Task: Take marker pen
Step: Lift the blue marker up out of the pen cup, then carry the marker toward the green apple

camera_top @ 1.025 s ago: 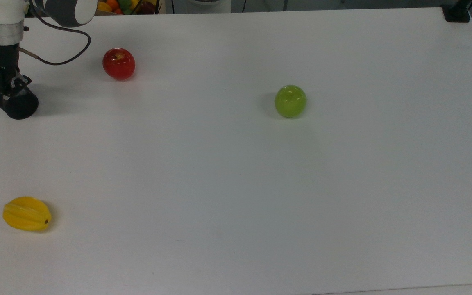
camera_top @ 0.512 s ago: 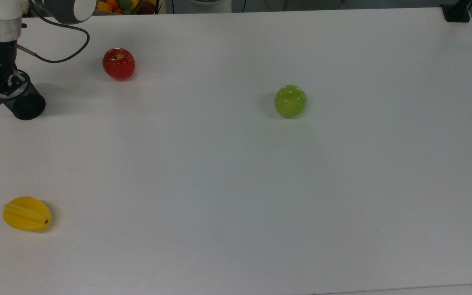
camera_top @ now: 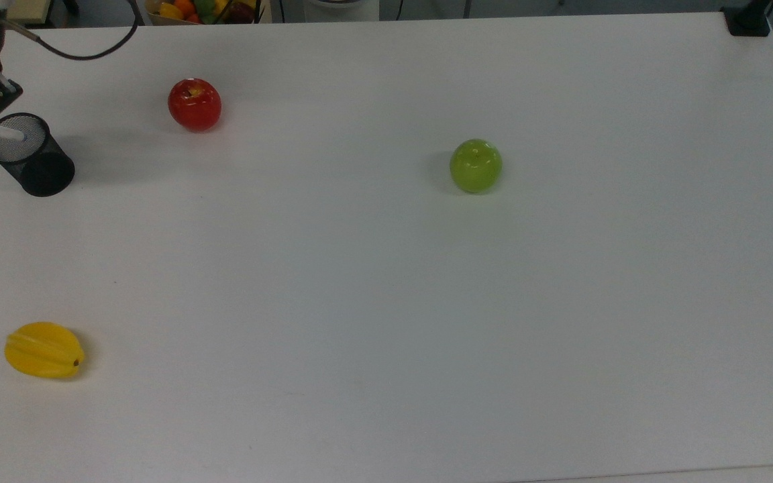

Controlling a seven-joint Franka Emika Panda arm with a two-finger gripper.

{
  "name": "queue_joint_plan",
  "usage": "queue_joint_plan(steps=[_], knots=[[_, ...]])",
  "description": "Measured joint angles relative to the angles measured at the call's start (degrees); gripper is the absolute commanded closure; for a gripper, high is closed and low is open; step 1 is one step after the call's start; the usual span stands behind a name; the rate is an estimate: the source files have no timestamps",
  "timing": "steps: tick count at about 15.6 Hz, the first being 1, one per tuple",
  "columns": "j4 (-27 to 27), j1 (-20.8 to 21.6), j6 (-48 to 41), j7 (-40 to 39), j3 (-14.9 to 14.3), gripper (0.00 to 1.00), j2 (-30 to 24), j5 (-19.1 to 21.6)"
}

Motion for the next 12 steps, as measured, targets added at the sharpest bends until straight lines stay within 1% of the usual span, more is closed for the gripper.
queue_joint_plan(steps=[4,7,9,12], knots=[[0.0,2.2,-5.0,0.0,0.3,1.0,-6.2,0.3],[0.0,6.2,-15.2,0.3,1.0,1.0,-9.6,0.4],[-0.1,8.0,-21.5,0.7,3.2,1.0,-10.8,0.4],[-0.2,8.5,-28.1,1.9,8.4,1.0,-11.5,0.5]])
